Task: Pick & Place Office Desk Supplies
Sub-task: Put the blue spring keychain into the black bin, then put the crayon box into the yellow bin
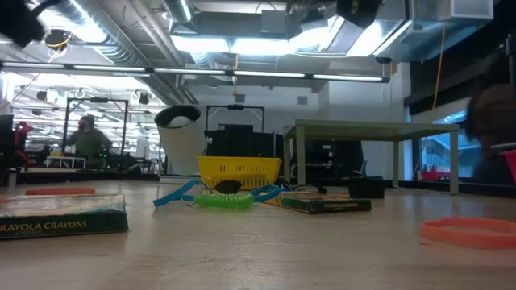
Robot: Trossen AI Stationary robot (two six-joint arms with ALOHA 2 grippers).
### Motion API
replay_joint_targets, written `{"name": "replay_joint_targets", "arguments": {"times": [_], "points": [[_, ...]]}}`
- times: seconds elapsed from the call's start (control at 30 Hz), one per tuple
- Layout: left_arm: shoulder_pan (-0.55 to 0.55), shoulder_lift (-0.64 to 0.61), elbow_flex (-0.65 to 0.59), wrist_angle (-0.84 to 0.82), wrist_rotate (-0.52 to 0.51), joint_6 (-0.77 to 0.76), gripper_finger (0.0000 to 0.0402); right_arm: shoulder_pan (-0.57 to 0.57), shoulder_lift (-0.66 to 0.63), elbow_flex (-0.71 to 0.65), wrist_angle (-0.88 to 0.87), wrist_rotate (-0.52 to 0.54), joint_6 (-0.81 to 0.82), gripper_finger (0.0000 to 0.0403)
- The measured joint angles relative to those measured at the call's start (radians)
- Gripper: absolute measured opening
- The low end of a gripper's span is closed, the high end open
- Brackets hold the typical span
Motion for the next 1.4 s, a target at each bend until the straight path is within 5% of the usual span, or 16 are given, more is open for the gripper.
{"name": "replay_joint_targets", "arguments": {"times": [0.37, 0.6, 0.93, 1.17, 1.27, 1.4], "points": [[-0.017, -0.005, -0.151, 0.239, 0.0, -0.09, 0.0015, 0.032, 0.0, 0.0, 0.001, 0.0, 0.023, 0.0111], [-0.017, -0.005, -0.178, 0.207, 0.02, -0.209, 0.0054, 0.032, 0.0, 0.0, 0.004, 0.0, 0.03, 0.0112], [-0.004, -0.073, -0.178, 0.193, 0.023, -0.202, 0.0135, 0.032, 0.0, 0.0, 0.023, 0.025, 0.027, 0.0112], [0.03, -0.167, -0.178, 0.188, 0.02, -0.21, 0.0154, 0.032, 0.0, 0.0, 0.023, 0.034, 0.026, 0.0112], [0.049, -0.208, -0.178, 0.206, -0.036, -0.21, 0.0151, 0.032, 0.0, 0.0, 0.023, 0.034, 0.026, 0.0112], [0.077, -0.254, -0.178, 0.328, -0.278, -0.186, 0.0148, 0.032, 0.0, 0.0, 0.023, 0.034, 0.026, 0.0112]]}}
